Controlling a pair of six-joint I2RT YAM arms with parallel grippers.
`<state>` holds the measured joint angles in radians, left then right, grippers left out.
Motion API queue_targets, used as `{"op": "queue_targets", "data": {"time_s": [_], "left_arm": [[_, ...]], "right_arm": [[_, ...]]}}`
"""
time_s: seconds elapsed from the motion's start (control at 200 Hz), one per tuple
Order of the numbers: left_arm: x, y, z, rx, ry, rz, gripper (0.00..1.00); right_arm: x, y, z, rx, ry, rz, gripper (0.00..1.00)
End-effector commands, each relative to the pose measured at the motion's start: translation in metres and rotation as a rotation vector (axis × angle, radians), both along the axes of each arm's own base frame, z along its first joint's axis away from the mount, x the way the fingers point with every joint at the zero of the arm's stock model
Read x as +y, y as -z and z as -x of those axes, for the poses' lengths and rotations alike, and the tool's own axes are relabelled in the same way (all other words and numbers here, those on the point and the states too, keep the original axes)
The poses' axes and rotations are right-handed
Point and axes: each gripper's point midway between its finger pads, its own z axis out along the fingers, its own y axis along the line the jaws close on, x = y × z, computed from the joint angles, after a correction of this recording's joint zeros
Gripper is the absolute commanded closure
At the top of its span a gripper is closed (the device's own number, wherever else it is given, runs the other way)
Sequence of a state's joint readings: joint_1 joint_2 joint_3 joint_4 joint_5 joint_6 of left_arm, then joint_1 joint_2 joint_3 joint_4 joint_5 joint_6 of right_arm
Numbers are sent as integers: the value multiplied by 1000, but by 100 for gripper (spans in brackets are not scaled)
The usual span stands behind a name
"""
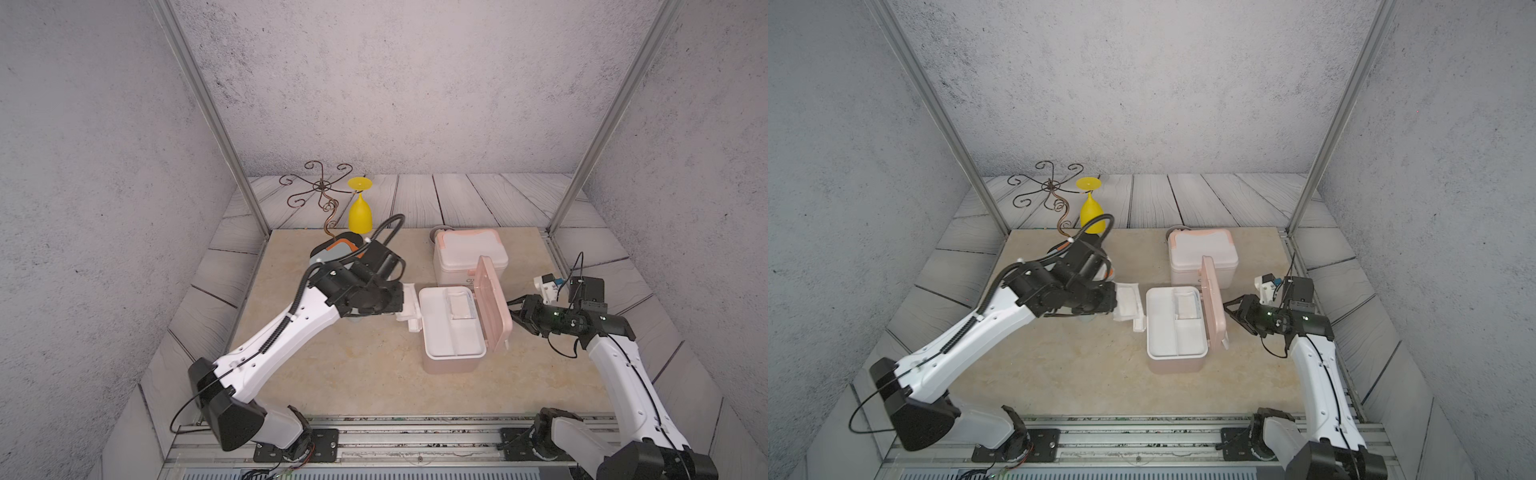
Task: Open first aid kits and take out gauze
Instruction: Pick up the gauze from the first aid kit, then place the gauze at the center of the board.
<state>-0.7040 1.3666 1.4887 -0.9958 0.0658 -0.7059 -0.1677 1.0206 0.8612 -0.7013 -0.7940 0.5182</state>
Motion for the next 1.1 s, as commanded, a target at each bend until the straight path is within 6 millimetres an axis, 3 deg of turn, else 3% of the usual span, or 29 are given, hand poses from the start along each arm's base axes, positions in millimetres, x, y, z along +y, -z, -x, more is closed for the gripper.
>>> {"op": "queue_targets", "data": {"time_s": [0.0, 0.245, 0.41, 0.5, 0.711, 0.926, 1.096], "left_arm": [[60, 3, -13, -40, -141, -54, 100], [166, 11, -41, -98, -480, 21, 100], [233, 46, -57, -77, -726, 27, 100], [257, 73, -70, -45, -816, 56, 100], [296, 133, -96, 80, -933, 89, 100], [326, 177, -98, 257, -940, 26, 100], [341, 193, -99, 318, -967, -2, 100]], "right_arm": [[0, -11, 2, -36, -16, 11, 55], [1, -9, 3, -26, -23, 17, 55], [1, -8, 3, -19, -26, 16, 55], [1, -7, 3, -17, -27, 12, 56], [3, -6, 3, -12, -35, 11, 56], [3, -7, 3, -16, -35, 15, 56], [3, -7, 2, -16, -35, 10, 56]]}}
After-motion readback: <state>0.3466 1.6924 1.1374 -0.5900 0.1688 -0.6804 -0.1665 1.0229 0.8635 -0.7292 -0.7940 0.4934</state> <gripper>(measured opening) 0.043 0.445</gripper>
